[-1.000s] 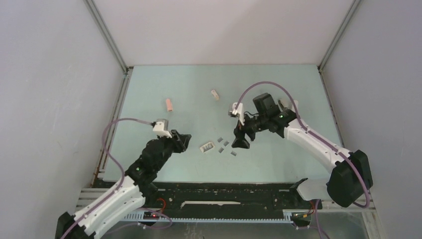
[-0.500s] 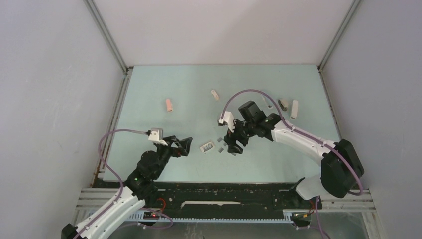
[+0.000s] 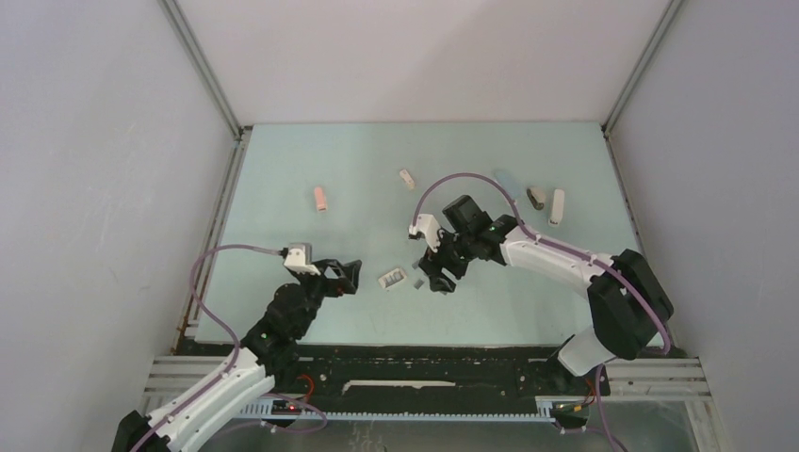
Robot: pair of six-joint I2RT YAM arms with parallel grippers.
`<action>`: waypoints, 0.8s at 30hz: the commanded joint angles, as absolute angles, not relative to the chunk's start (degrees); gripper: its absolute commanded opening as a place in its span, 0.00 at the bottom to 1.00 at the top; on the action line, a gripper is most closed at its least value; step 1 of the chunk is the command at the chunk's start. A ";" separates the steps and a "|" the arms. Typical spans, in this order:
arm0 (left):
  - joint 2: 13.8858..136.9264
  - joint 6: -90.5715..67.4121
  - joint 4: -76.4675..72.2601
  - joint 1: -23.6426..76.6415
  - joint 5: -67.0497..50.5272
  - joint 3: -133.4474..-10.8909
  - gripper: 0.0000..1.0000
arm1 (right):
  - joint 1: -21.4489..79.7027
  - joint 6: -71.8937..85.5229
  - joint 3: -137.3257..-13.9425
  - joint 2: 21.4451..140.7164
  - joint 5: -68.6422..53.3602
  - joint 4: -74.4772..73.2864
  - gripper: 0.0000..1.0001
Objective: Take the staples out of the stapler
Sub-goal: Pick up the staple from the center of the board.
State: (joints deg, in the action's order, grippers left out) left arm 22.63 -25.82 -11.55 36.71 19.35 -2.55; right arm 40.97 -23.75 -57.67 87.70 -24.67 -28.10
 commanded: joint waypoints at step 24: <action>25.54 -25.22 -18.15 36.47 19.87 -0.73 0.97 | 41.67 -16.98 -63.57 96.53 -17.78 -29.01 0.44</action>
